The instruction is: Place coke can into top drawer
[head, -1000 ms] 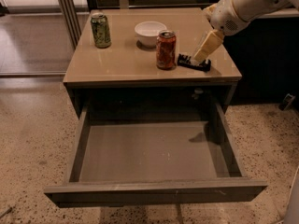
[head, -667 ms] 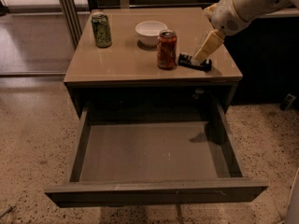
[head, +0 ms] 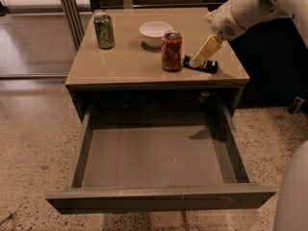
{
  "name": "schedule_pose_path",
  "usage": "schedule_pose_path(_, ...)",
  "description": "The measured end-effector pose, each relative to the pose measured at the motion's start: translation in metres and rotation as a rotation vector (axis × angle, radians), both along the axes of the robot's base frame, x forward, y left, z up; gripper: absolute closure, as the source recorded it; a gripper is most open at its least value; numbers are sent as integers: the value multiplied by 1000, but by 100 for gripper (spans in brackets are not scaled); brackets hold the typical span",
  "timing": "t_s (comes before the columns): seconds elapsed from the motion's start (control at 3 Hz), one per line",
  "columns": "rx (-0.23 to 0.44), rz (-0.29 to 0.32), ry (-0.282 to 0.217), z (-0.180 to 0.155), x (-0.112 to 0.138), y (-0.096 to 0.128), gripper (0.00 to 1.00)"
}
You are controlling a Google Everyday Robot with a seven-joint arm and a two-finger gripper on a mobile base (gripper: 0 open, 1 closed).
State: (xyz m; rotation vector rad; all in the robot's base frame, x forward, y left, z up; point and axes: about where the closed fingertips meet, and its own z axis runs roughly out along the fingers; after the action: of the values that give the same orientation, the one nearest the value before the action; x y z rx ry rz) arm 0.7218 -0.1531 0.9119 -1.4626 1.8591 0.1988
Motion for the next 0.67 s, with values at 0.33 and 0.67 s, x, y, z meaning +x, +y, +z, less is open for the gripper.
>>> schedule_pose_path(0.33, 23, 19, 5, -7, 18, 15, 0)
schedule_pose_path(0.67, 38, 48, 13, -11, 31, 33, 0)
